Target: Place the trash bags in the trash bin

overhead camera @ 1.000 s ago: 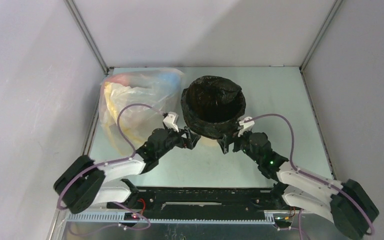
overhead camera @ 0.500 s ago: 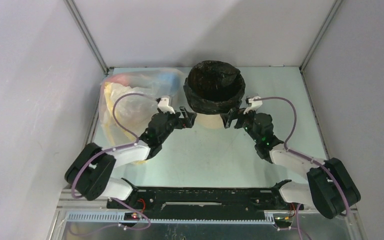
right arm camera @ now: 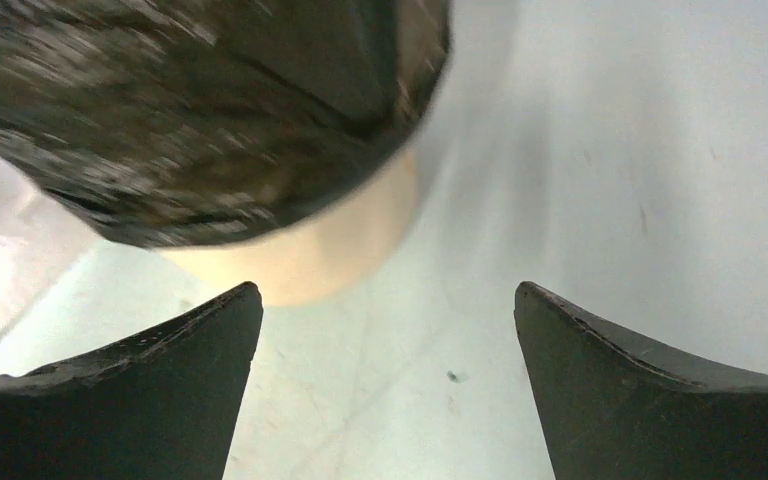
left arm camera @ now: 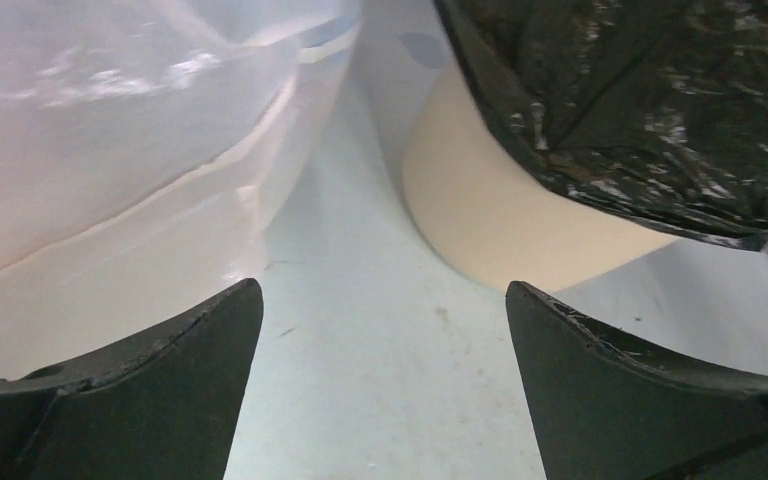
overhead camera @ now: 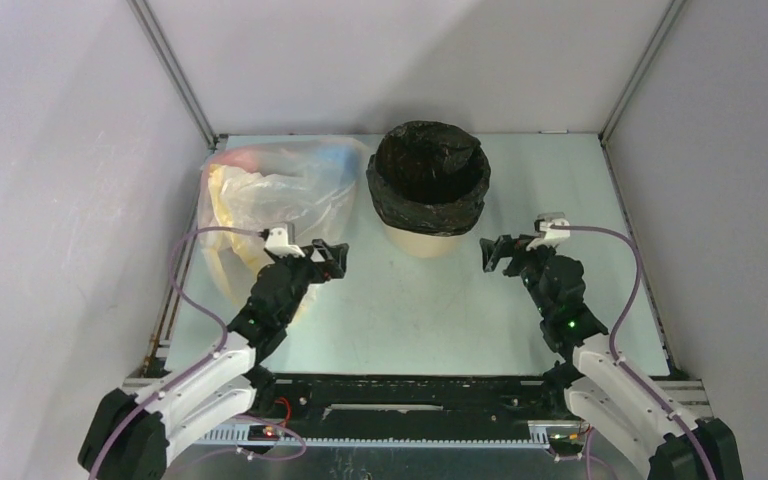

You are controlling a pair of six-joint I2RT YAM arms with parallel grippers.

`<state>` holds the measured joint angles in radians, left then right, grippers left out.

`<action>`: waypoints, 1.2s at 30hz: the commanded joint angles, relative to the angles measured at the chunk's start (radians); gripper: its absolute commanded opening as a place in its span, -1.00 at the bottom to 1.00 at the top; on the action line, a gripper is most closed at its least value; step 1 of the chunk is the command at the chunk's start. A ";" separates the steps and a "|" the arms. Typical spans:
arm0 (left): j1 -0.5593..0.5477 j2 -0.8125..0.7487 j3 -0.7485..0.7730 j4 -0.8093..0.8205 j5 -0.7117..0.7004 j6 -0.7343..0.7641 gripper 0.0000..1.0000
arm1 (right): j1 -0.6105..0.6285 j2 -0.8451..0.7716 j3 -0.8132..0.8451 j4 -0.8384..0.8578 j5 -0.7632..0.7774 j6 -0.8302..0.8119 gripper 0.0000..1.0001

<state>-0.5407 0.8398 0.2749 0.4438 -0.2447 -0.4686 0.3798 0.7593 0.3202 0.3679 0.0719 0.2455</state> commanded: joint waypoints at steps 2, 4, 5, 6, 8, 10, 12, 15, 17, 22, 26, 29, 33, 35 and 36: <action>0.046 -0.153 -0.035 -0.134 -0.138 0.027 1.00 | -0.050 -0.061 -0.038 -0.161 0.184 0.083 0.99; 0.052 -0.215 -0.048 -0.153 -0.172 0.052 1.00 | -0.074 -0.098 -0.059 -0.144 0.184 0.056 0.99; 0.053 -0.242 -0.055 -0.155 -0.185 0.071 1.00 | -0.079 -0.124 -0.072 -0.128 0.192 0.037 0.99; 0.053 -0.260 -0.060 -0.155 -0.194 0.091 1.00 | -0.082 -0.137 -0.088 -0.103 0.200 0.008 0.99; 0.053 -0.278 -0.066 -0.160 -0.217 0.122 1.00 | -0.090 -0.157 -0.107 -0.072 0.230 -0.006 0.99; 0.053 -0.281 -0.069 -0.161 -0.245 0.153 1.00 | -0.098 -0.162 -0.119 -0.037 0.265 -0.030 0.98; 0.053 -0.283 -0.072 -0.160 -0.299 0.173 1.00 | -0.112 -0.160 -0.139 0.014 0.247 -0.121 0.98; 0.053 -0.307 -0.102 -0.103 -0.367 0.200 0.99 | -0.140 -0.142 -0.170 0.087 0.191 -0.179 0.99; 0.055 -0.325 -0.122 -0.057 -0.376 0.234 1.00 | -0.176 -0.093 -0.197 0.183 0.181 -0.205 0.99; 0.064 -0.341 -0.141 0.023 -0.416 0.369 0.99 | -0.303 0.132 -0.209 0.387 0.080 -0.185 0.99; 0.125 -0.316 -0.153 0.083 -0.430 0.409 1.00 | -0.357 0.326 -0.151 0.482 0.043 -0.154 0.99; 0.191 -0.293 -0.185 0.171 -0.397 0.438 1.00 | -0.371 0.403 -0.126 0.525 0.026 -0.154 0.99; 0.309 -0.180 -0.227 0.276 -0.316 0.427 1.00 | -0.404 0.564 -0.164 0.735 0.030 -0.157 0.96; 0.359 -0.094 -0.263 0.400 -0.269 0.432 1.00 | -0.392 0.596 -0.150 0.780 -0.033 -0.200 0.99; 0.387 -0.047 -0.268 0.461 -0.242 0.439 1.00 | -0.389 0.577 -0.109 0.659 -0.049 -0.208 0.99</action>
<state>-0.2401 0.6613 0.0452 0.6518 -0.5804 -0.0696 -0.0196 1.3193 0.1516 0.9627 0.1013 0.0845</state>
